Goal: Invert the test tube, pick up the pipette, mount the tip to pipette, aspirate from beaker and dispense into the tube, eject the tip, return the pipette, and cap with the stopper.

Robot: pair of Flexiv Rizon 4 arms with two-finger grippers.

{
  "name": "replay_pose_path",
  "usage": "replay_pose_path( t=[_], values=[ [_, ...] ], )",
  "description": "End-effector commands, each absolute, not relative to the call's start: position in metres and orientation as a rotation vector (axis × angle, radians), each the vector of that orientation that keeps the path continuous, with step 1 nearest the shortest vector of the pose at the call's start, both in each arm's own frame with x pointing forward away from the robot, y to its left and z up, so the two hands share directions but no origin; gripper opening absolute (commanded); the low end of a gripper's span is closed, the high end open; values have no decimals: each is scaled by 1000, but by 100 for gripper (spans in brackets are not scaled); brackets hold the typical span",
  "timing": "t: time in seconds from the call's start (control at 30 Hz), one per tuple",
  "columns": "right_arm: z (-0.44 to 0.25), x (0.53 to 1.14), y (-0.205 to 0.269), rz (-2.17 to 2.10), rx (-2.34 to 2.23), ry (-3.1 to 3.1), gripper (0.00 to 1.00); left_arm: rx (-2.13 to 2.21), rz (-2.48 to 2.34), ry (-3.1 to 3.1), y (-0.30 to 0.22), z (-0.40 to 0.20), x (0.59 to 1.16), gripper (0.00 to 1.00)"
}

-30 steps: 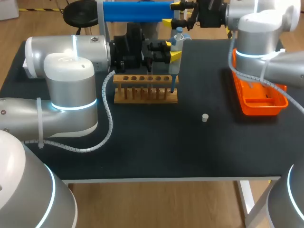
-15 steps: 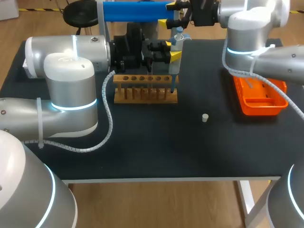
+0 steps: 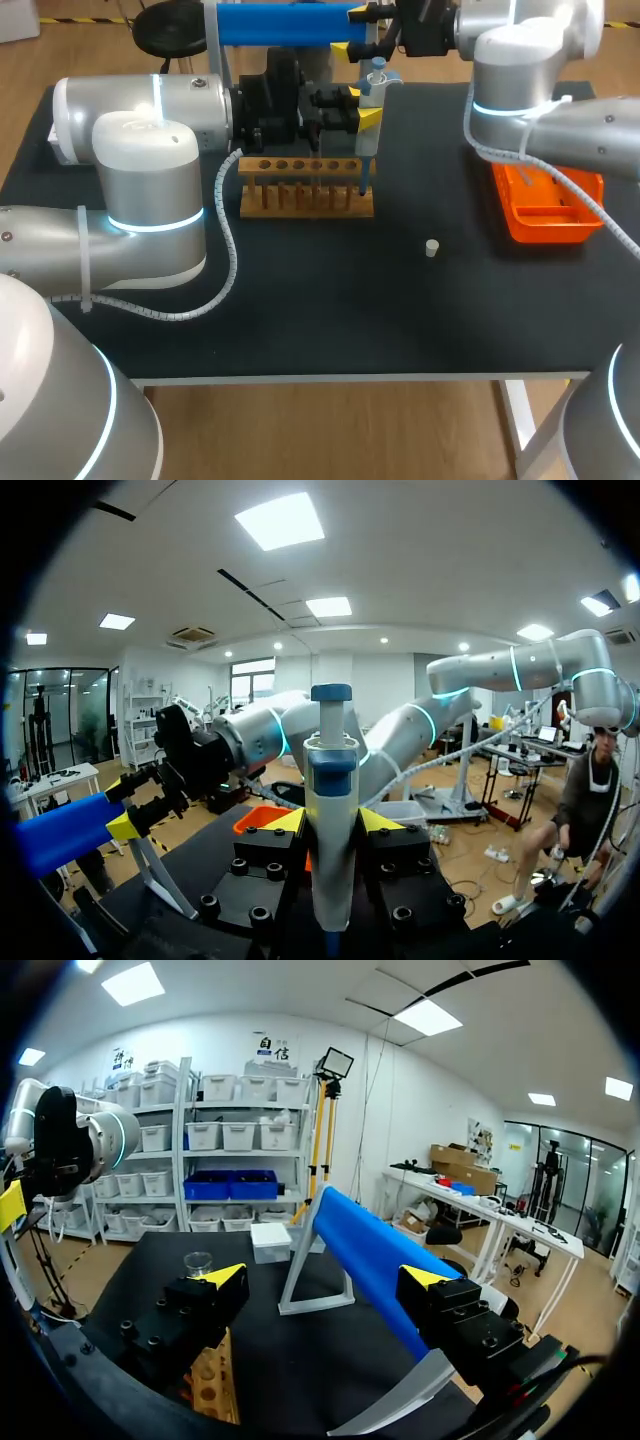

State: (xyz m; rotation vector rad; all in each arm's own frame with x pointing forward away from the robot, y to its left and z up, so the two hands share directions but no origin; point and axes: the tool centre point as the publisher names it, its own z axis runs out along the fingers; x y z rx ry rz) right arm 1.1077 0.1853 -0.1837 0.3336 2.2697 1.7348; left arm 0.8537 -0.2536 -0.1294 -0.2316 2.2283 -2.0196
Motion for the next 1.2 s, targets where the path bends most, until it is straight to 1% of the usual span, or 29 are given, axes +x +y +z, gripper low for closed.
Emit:
replay_pose_path(
  t=[0.03,0.77,0.97,1.2],
  values=[
    [-183,1107,185,1733,334,2270,100,-233,-2019,2228,-254,-129,854,0],
    [-183,1107,185,1733,334,2270,100,-233,-2019,2228,-254,-129,854,0],
    [-183,1107,185,1733,334,2270,100,-320,-1947,2196,-225,-128,853,0],
    [-183,1107,185,1733,334,2270,100,-443,-1814,2151,-169,-125,854,0]
  ],
)
